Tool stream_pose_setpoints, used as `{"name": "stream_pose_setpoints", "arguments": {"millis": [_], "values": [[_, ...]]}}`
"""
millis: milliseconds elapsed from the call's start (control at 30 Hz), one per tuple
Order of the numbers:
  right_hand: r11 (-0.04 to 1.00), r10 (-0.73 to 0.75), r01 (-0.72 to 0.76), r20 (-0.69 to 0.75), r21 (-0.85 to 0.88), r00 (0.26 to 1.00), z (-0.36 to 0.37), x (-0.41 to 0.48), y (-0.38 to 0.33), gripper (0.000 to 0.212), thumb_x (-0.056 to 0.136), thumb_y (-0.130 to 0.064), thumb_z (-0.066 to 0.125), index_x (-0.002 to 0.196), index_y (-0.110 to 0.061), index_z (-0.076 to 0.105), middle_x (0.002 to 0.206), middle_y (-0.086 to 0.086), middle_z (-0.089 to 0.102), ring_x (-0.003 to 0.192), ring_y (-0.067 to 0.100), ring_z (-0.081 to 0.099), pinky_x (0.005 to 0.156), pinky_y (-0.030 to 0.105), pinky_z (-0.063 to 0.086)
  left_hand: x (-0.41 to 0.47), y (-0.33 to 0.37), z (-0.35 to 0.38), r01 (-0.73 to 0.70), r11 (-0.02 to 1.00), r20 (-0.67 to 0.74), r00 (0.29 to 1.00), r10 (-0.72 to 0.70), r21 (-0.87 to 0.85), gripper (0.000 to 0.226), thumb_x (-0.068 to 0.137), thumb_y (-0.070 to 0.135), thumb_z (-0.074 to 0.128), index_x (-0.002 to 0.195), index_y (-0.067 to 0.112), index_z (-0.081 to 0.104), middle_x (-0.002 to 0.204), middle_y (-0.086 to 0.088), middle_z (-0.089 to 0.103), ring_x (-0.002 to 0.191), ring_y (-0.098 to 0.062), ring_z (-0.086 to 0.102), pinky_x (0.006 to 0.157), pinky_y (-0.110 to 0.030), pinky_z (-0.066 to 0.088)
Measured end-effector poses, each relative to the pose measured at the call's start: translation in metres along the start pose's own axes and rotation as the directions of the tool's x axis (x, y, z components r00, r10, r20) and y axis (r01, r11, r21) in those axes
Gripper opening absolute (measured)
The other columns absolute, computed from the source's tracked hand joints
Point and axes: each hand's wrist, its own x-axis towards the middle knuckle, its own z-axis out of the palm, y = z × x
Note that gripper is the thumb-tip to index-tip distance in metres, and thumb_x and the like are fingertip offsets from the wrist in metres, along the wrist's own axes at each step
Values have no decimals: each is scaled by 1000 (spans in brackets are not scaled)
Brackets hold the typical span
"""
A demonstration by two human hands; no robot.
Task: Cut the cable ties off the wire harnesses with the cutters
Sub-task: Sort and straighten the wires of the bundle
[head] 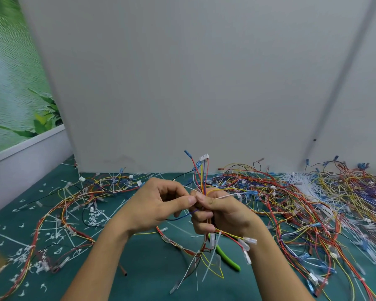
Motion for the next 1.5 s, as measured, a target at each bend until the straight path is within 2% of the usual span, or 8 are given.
{"name": "stream_pose_setpoints", "arguments": {"millis": [167, 467, 700, 933, 1067, 1233, 1333, 1500], "values": [[999, 21, -23, -35, -42, 999, 3, -3, -3, 24, 98, -24, 52, 83, -5, 51, 59, -5, 40, 48, 11, 41, 54, 26, 31, -2, 4, 1, 58, 998, 74, 995, -59, 22, 23, 97, 23, 67, 74, 20, 70, 59, 1, 53, 57, -11, 44, 56, -23, 38], [996, -56, 62, 93, -60, 994, -2, 0, 2, 25, 88, -44, 77, 78, -23, 69, 58, -13, 40, 45, 7, 41, 54, 25, 27, -1, 9, 8, 0, 998, 102, 995, -7, 69, 28, 97, 22, 59, 70, 21, 59, 59, 7, 39, 57, -11, 30, 53, -25, 27], [988, -157, 156, 106, 21, 982, 0, 8, 6, 34, 97, -30, 69, 81, -14, 44, 61, -9, 28, 45, 4, 37, 54, 21, 34, 2, 4, 8, -10, 987, 65, 998, 20, -159, 26, 92, 20, 60, 69, 9, 58, 56, 7, 39, 52, -9, 29, 51, -18, 28], [992, -95, 90, -58, -90, 994, 5, 8, -4, 27, 101, -25, 47, 80, -9, 45, 58, -9, 31, 45, 9, 35, 51, 24, 26, 2, 1, 6, -53, 997, 16, 998, 54, -55, 28, 87, 42, 65, 66, 24, 63, 56, 9, 43, 53, -9, 34, 53, -21, 31], [993, -112, 103, -191, -57, 975, 5, 6, -11, 27, 106, -27, 51, 87, -12, 38, 61, -5, 28, 45, 4, 31, 45, 16, 27, 1, 0, -9, -82, 997, -211, 974, 82, 8, 31, 90, 47, 70, 77, 18, 72, 62, 1, 61, 57, -11, 54, 57, -21, 45], [990, -139, 132, -234, -46, 962, 0, 4, -15, 26, 103, -27, 51, 84, -15, 38, 62, -2, 25, 45, 5, 26, 44, 16, 23, 6, -18, -31, 62, 998, -566, 824, -35, 28, 6, 93, 22, 71, 95, 23, 76, 82, 4, 77, 73, -6, 69, 72, -19, 55], [989, -146, 142, -193, -38, 970, -4, 3, -13, 24, 103, -28, 52, 85, -15, 42, 66, 2, 18, 47, 8, 23, 47, 21, 19, 10, -27, -31, 213, 976, -508, 837, -203, -41, 10, 97, 25, 67, 103, 25, 74, 91, 6, 79, 88, -8, 73, 85, -29, 56], [989, -144, 145, -97, 1, 985, -15, 4, -10, 22, 102, -33, 51, 88, -16, 50, 61, 0, 27, 45, 10, 19, 50, 26, 15, 12, -26, -18, 197, 975, -314, 924, -220, -103, 25, 101, 29, 57, 105, 13, 75, 87, 1, 78, 85, -13, 74, 74, -27, 55]]}}
